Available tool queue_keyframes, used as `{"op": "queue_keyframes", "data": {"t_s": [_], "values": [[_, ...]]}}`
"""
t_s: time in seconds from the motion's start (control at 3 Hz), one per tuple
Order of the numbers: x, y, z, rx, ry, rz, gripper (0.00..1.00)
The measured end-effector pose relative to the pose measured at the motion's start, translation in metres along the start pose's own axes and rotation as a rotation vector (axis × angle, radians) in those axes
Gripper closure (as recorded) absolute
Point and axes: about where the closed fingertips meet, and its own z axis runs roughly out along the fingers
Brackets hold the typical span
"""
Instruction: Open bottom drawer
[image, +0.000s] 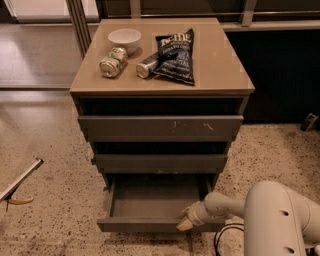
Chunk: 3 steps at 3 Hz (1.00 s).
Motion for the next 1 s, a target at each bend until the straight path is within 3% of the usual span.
{"op": "queue_keyframes", "data": {"t_s": [0.67,1.0], "values": [[-0.0027,0.0009,-0.0026,0.0,0.0,0.0,0.16],[-0.0027,0.0009,-0.0026,0.0,0.0,0.0,0.0]]}}
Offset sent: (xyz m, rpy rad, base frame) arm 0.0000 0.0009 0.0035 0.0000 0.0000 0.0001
